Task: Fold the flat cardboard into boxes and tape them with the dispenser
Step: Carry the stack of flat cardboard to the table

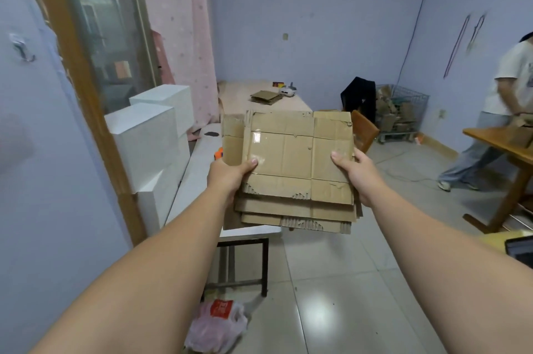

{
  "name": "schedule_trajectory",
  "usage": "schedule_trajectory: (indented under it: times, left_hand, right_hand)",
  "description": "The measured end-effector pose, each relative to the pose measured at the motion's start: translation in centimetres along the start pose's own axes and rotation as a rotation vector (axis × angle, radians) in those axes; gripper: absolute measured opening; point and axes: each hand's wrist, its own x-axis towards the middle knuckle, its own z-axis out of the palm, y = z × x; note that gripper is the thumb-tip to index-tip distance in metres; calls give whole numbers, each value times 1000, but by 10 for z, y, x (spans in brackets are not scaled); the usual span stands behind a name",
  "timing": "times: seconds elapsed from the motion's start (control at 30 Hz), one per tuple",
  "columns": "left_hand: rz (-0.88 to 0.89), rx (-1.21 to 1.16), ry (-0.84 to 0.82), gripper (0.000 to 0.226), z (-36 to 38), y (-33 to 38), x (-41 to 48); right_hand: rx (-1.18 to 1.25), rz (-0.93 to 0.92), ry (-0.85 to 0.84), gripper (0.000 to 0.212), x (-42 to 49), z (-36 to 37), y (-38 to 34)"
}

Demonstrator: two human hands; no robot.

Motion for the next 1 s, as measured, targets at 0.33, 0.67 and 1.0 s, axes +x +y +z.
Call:
schedule_trajectory:
  times: [0.33,0.67,1.0]
  left_hand:
    - [-119,-59,-159,50,59,-25,152]
    - [-315,24,-271,44,118,-37,270]
    - [-345,35,-159,38,226,-63,365]
  right_hand:
    - [-76,35,69,39,130,7,20]
    - [-170,141,141,43,255,3,51]
    - [-163,182,45,44,410,-48,96]
